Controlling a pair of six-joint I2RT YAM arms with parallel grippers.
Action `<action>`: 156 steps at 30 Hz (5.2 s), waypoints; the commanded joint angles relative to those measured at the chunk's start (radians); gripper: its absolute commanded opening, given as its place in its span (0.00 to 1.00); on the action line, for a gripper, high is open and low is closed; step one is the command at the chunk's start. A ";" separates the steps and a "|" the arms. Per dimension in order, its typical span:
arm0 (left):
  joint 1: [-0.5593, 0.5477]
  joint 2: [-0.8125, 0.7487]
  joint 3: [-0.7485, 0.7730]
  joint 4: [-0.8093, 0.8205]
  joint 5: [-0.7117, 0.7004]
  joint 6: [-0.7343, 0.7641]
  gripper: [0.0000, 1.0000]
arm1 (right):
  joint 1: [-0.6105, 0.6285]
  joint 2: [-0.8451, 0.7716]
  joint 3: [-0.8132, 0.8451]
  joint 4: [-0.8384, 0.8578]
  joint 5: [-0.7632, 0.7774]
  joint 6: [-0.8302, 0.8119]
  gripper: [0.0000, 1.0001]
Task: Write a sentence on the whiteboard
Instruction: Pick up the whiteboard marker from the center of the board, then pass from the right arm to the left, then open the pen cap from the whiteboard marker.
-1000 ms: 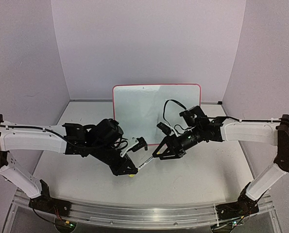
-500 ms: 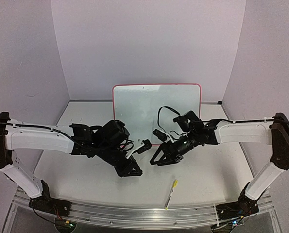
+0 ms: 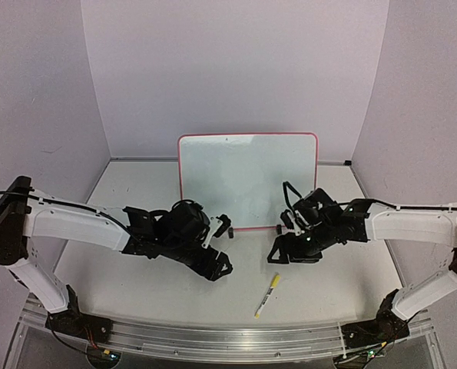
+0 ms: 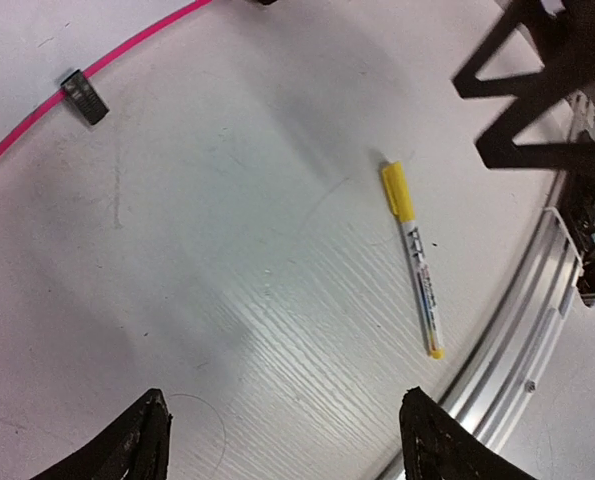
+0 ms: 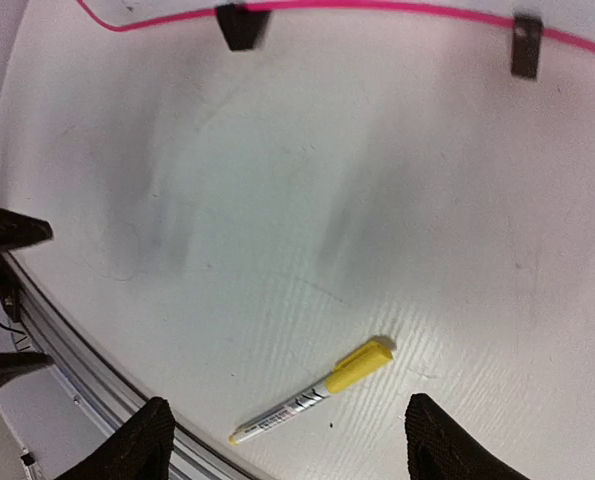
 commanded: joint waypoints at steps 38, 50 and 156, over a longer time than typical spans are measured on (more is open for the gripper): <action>0.060 -0.086 -0.136 0.260 -0.047 -0.408 0.85 | 0.197 0.210 0.023 0.251 0.243 0.072 0.00; 0.061 -0.088 -0.168 0.524 0.191 -0.403 0.85 | 0.196 -0.152 -0.097 0.491 0.104 -0.195 0.00; 0.058 -0.082 -0.370 1.438 0.005 -0.577 0.00 | 0.224 -0.208 -0.371 1.334 0.092 0.296 0.76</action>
